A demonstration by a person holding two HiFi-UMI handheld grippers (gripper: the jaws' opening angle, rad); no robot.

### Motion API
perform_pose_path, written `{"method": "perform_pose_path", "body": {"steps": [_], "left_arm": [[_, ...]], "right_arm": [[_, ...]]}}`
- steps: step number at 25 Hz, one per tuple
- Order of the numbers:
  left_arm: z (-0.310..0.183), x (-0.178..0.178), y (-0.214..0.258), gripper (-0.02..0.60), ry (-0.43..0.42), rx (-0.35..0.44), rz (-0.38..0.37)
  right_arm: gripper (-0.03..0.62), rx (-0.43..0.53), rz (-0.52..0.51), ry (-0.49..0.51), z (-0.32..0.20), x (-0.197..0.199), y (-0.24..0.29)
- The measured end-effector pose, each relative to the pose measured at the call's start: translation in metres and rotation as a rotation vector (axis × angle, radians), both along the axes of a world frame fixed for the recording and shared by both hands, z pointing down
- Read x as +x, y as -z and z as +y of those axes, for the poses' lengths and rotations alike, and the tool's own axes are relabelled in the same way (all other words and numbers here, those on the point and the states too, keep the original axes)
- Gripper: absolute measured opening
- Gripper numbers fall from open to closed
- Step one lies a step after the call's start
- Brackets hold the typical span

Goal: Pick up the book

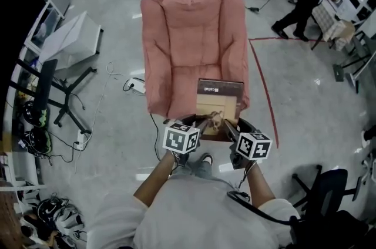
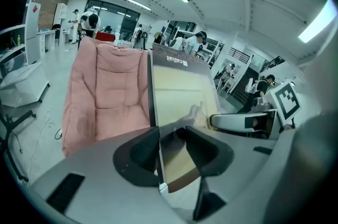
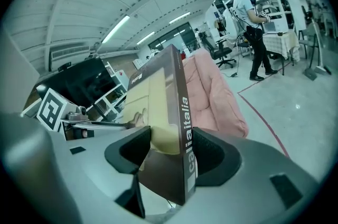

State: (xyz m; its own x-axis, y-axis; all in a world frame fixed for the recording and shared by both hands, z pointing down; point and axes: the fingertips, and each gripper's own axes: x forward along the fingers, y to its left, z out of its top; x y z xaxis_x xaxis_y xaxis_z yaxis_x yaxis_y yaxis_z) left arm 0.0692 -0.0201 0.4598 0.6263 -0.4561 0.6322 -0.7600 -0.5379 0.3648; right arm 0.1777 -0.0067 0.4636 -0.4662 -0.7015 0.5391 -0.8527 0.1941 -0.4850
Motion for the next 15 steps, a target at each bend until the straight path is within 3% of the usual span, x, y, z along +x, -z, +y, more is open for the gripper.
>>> {"method": "perform_pose_path", "body": {"steps": [15], "left_arm": [[0.002, -0.027, 0.001, 0.156, 0.008, -0.001, 0.006]], "right_arm": [[0.234, 0.005, 0.006, -0.005, 0.003, -0.026, 0.001]]}}
